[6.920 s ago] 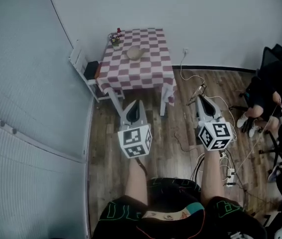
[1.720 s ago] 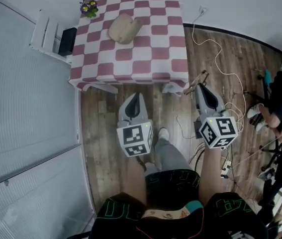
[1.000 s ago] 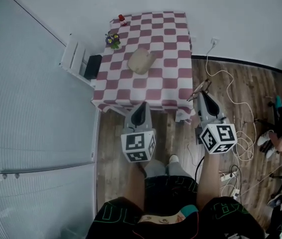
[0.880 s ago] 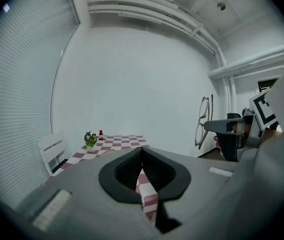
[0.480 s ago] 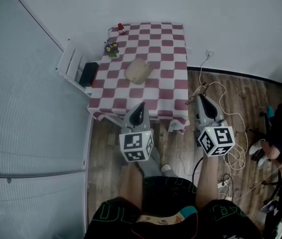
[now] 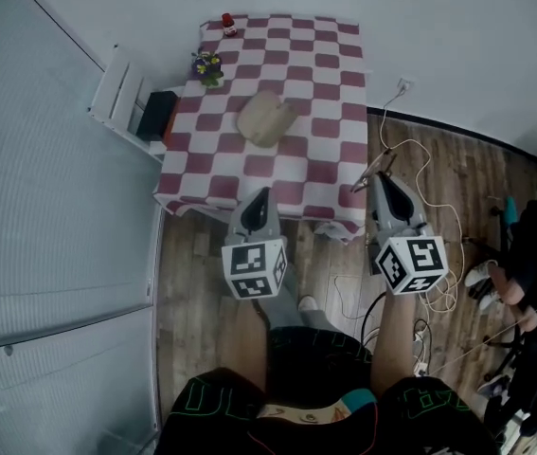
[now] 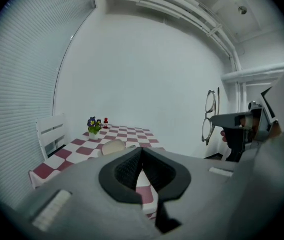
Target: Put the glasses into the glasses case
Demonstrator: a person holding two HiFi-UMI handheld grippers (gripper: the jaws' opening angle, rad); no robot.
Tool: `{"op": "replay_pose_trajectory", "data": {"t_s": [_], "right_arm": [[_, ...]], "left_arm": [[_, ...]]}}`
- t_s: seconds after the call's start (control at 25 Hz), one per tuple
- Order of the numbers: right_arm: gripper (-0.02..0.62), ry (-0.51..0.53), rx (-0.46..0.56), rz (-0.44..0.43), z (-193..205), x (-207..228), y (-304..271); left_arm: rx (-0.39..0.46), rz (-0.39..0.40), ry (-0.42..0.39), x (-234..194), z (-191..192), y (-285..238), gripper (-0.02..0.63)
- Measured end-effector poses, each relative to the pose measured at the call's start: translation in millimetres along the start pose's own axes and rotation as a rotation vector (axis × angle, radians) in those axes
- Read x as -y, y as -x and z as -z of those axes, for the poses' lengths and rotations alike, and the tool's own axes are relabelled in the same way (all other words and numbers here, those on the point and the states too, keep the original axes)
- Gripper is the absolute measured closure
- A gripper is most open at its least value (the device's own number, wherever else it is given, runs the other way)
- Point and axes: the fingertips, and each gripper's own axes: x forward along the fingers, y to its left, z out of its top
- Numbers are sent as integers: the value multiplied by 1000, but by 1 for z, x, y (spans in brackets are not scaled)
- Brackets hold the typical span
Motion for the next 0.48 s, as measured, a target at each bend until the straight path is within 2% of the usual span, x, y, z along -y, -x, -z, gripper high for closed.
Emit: {"op": "replay_pose_trajectory", "data": {"t_s": [0.48], "right_arm": [[577,-35,-62,-22,27,-3,-57]], "left_arm": [[-88,-23,-10,-32,20,-33,595]]}}
